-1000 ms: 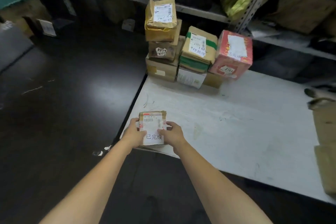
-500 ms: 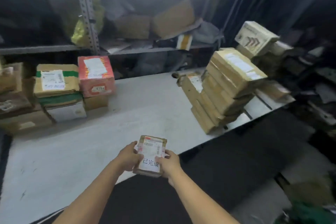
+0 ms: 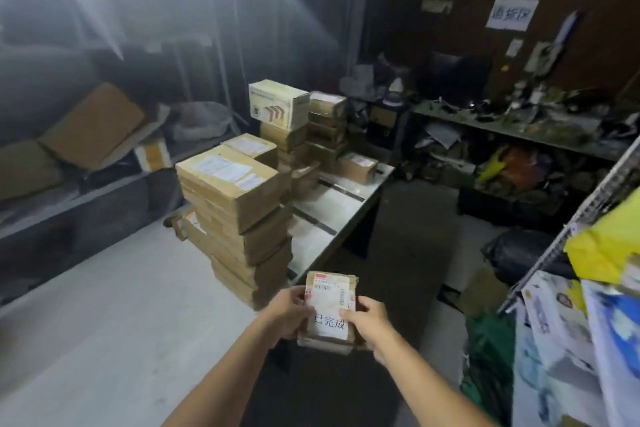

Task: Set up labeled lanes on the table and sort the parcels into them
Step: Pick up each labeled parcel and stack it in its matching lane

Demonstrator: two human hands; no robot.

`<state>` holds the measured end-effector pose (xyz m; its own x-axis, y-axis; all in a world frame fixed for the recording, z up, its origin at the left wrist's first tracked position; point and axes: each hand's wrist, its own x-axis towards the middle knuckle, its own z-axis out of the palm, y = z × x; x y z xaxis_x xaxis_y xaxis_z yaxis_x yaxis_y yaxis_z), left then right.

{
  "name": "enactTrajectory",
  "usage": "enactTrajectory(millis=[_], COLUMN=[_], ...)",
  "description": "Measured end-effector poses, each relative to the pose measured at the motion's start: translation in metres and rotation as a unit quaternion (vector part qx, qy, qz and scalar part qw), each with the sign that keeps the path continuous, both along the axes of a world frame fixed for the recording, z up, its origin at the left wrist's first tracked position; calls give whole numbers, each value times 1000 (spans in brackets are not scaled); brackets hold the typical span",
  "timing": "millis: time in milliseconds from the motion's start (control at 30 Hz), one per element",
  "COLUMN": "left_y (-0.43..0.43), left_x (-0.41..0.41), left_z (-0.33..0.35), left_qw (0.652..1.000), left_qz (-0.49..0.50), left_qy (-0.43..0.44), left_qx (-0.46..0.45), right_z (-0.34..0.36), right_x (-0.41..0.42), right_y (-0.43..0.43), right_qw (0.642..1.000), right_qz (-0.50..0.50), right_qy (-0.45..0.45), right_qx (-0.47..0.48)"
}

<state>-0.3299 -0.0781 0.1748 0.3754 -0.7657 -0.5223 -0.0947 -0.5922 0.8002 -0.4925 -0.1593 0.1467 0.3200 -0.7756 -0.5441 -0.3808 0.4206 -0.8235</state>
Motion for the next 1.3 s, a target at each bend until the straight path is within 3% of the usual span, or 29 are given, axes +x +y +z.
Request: enactTrajectory(millis=[300,833,1100,1300], left_y=[-148,-391,-490,-539], left_x=[-7,78,88,84], left_z=[10,18,6,-1], left_qw=[999,999,992,968], left_qz=[-32,-3,116,241], left_qy=[5,19,38,66], left_qx=[-18,-46,-42,-33], right_z=[23,37,27,18], right_x=[-16,76,112,143], right_y=[-135,-394,-531,-608], right_qw=[999,999,992,973], right_qz=[-31,12,121,231], right_qy=[-15,7,-15,-6], right_qx=[-22,-33,-20,-23])
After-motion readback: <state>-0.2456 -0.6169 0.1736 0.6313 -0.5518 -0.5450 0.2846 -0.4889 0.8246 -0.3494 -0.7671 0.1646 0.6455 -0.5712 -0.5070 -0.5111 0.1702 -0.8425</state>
